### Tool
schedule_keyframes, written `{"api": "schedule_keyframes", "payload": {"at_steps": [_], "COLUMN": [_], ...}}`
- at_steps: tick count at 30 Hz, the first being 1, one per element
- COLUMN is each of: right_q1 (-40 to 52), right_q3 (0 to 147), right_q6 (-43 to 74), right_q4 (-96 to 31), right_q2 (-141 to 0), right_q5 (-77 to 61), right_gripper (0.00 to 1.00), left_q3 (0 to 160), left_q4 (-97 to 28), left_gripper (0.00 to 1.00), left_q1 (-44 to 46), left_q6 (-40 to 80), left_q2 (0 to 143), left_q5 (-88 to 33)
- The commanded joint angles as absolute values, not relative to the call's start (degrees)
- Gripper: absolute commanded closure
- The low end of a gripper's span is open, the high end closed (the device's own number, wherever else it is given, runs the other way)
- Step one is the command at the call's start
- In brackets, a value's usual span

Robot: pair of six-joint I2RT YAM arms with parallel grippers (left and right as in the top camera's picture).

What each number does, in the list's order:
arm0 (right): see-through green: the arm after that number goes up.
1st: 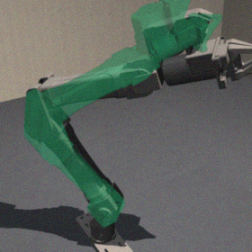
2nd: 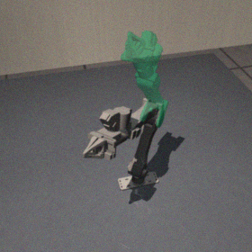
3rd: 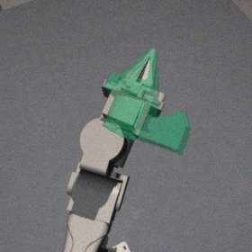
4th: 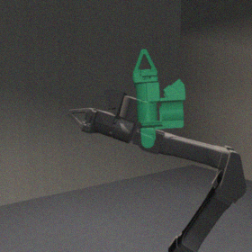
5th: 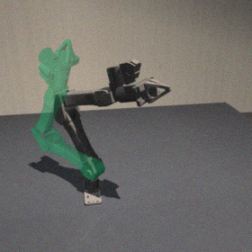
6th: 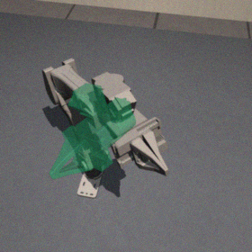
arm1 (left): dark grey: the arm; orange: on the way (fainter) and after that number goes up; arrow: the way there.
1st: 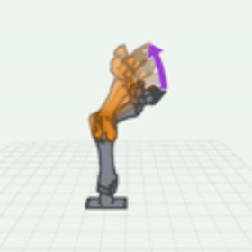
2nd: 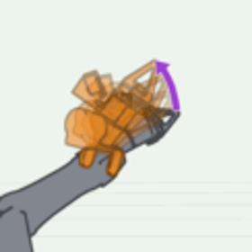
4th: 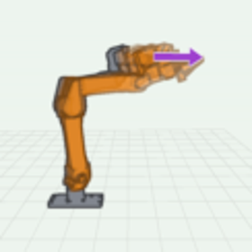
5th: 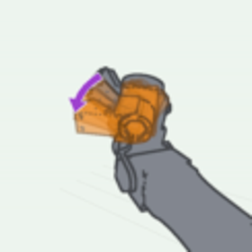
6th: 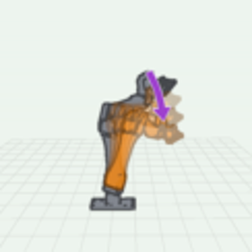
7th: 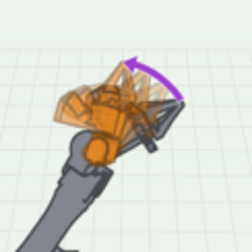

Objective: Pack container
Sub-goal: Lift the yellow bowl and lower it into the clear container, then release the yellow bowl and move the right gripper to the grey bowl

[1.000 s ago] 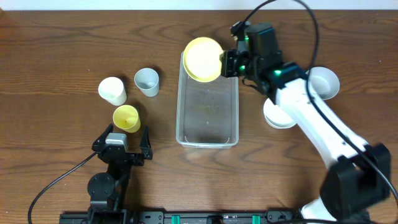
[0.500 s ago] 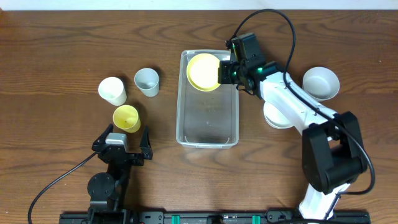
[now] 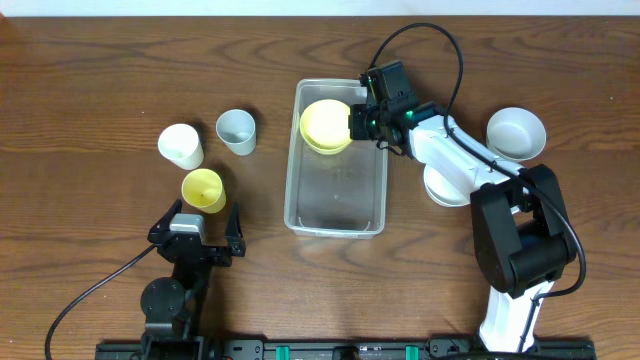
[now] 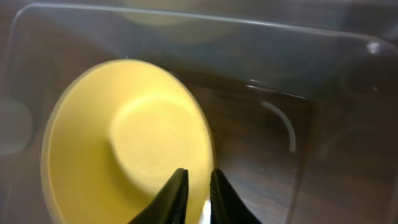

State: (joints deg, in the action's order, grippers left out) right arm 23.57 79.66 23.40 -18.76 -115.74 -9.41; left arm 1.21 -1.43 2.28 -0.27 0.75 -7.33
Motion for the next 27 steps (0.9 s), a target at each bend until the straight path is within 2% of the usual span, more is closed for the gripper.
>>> {"api": "schedule_keyframes", "payload": {"at_steps": [1, 10, 17, 21, 27], "right_q1": [24.1, 26.0, 25.8, 20.9, 5.6], "right_q3": [79.8, 85.5, 97.6, 102.1, 102.6], "right_q6": [22.1, 20.5, 23.0, 28.2, 31.4], "right_q4": [-18.4, -22.2, -36.8, -47.6, -60.2], "right_q2": [-115.8, -114.7, -109.9, -106.1, -102.4], "right_q5": [-11.0, -15.6, -13.1, -7.5, -6.1], "right_gripper": [0.82, 0.8, 0.69, 0.66, 0.57], "left_q3": [0.2, 0.2, 0.2, 0.2, 0.2], "left_q4": [-3.4, -3.4, -3.4, -3.4, -3.4], "left_gripper": [0.02, 0.02, 0.02, 0.02, 0.02], "left_q1": [2.0, 2.0, 2.0, 2.0, 2.0], "left_q6": [-1.1, -1.1, -1.1, -1.1, -1.1], "left_q2": [0.7, 0.7, 0.7, 0.7, 0.7], "left_q5": [-8.4, -8.4, -8.4, -8.4, -8.4]}}
